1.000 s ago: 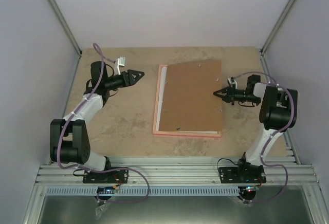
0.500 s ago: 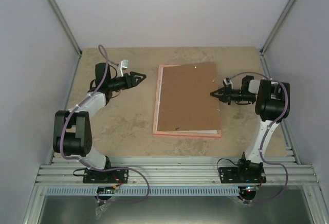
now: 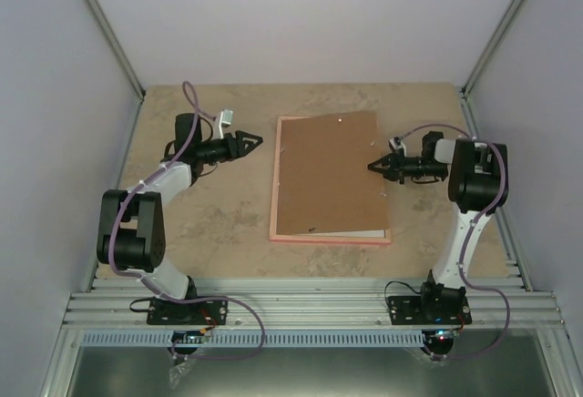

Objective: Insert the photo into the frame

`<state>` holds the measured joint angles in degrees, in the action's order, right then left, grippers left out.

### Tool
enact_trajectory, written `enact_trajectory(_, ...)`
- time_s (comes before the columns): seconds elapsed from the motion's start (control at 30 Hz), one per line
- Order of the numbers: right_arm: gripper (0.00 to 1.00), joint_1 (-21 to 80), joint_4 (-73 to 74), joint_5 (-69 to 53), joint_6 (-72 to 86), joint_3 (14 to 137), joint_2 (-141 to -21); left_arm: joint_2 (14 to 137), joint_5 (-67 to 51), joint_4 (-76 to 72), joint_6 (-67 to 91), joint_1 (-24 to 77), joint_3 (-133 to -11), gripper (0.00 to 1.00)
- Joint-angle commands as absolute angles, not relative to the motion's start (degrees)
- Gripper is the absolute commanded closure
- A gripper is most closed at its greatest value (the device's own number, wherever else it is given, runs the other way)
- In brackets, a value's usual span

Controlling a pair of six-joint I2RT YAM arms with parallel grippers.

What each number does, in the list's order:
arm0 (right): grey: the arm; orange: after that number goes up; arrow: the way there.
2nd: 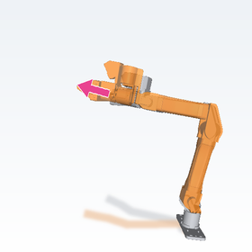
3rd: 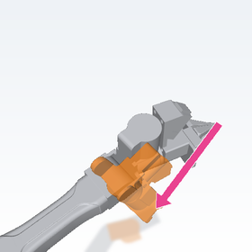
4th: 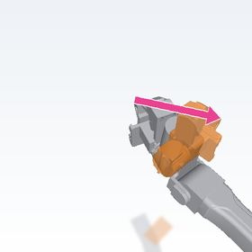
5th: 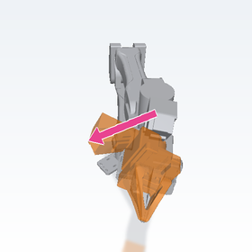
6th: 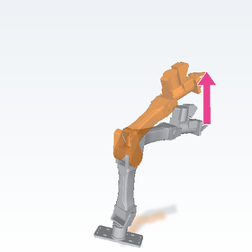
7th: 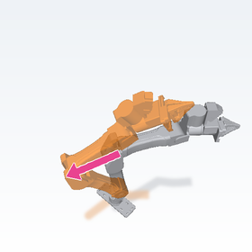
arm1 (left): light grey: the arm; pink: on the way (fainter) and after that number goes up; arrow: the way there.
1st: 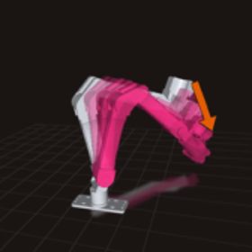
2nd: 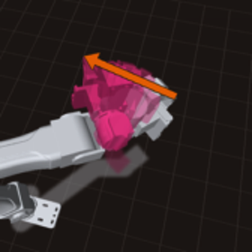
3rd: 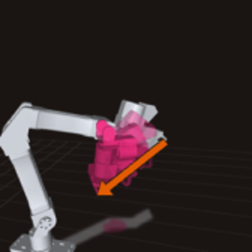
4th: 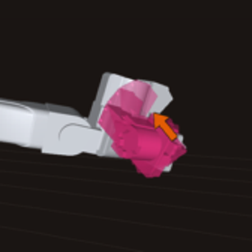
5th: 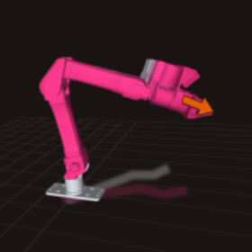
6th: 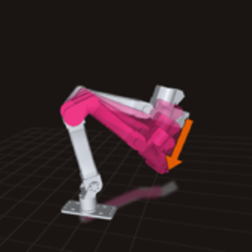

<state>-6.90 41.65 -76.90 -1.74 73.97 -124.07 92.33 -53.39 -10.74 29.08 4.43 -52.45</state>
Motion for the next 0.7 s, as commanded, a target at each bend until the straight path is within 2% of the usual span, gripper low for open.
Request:
enact_trajectory(0.0, 0.84, -5.8, 39.3, -72.5, -2.3, 74.4, -123.0, 92.6, -51.2, -8.2, 25.9, 4.7, -54.5, 0.36)
enact_trajectory(0.1, 0.69, -5.8, 40.8, -68.5, -3.3, 75.8, -119.9, 91.5, -49.1, -6.5, 24.5, 4.8, -54.7, 0.35)
enact_trajectory(0.27, 0.37, -5.8, 45.1, -58.1, -6.2, 78.5, -115.7, 88.3, -41.6, -1.7, 20.0, 4.7, -55.3, 0.32)
enact_trajectory(0.37, 0.28, -6.2, 46.5, -52.0, -8.6, 79.2, -112.8, 86.2, -36.2, 1.3, 17.0, 4.7, -55.5, 0.29)
enact_trajectory(0.43, 0.26, -7.0, 47.0, -50.0, -10.0, 79.2, -111.2, 85.0, -33.5, 2.9, 15.3, 4.7, -55.4, 0.27)
enact_trajectory(0.5, 0.29, -7.9, 47.6, -48.0, -11.2, 79.3, -110.1, 84.5, -32.3, 3.7, 14.0, 4.7, -55.3, 0.27)
enact_trajectory(0.67, 0.52, -9.2, 44.2, -42.8, -12.6, 76.8, -108.8, 86.0, -32.7, 5.9, 10.8, 4.7, -56.1, 0.31)
